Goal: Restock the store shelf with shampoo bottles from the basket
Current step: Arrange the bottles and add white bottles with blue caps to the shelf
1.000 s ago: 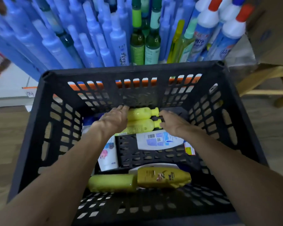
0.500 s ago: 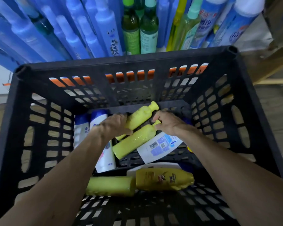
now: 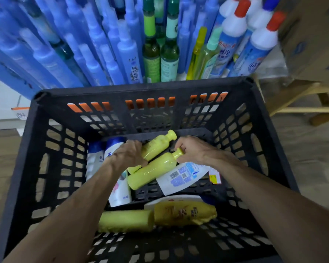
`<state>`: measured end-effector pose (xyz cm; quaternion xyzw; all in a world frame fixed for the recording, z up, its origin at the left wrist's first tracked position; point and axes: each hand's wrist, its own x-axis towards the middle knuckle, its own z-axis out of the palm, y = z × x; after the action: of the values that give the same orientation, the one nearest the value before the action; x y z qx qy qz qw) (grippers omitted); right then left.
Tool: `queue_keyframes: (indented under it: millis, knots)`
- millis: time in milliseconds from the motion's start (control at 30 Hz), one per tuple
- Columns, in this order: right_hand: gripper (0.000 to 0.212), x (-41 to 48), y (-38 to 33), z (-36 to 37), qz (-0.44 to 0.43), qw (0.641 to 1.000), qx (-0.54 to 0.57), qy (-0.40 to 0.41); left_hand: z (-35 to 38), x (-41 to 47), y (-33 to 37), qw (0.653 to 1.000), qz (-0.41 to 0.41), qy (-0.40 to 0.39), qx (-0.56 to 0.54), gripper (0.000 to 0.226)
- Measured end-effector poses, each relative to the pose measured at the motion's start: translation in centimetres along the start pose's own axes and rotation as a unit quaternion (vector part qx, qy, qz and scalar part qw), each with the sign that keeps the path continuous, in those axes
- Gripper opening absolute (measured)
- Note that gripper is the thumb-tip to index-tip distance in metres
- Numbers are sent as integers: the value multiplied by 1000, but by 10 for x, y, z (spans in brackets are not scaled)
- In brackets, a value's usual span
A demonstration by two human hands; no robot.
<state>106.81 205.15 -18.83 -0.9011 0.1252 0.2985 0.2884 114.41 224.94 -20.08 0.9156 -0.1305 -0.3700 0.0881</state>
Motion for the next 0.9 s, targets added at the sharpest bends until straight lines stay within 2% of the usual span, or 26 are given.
queue_keyframes:
  millis: [133,233,300,400,567,667,800,900]
  knots:
    - [39,-42,-48,-21,-1,999,5,39,-37,-58,8,997,-18,-28,-72,48]
    - [40,-92,-92,-47,-8,997,-52,61,-85,-126,18,998,-32,-8,-52,52]
    - [47,-133,-118,-80,11,995,-64,80,-123,-174,25,997,-53,-10,-59,58]
    - [43,-210,-159,-154,33,991,-63,113,-196,-259,45,996,-47,6,-74,51]
    - [37,-346,-247,-300,27,984,-94,148,-346,-407,95,992,-43,30,-111,53]
    - [33,-424,-314,-399,3,978,-118,171,-448,-493,132,991,-38,69,-110,38]
    - [32,-515,-394,-523,-49,969,-111,216,-572,-590,182,987,-10,115,-111,29]
    - [35,-572,-439,-596,-82,959,-102,251,-638,-645,211,979,16,158,-131,30]
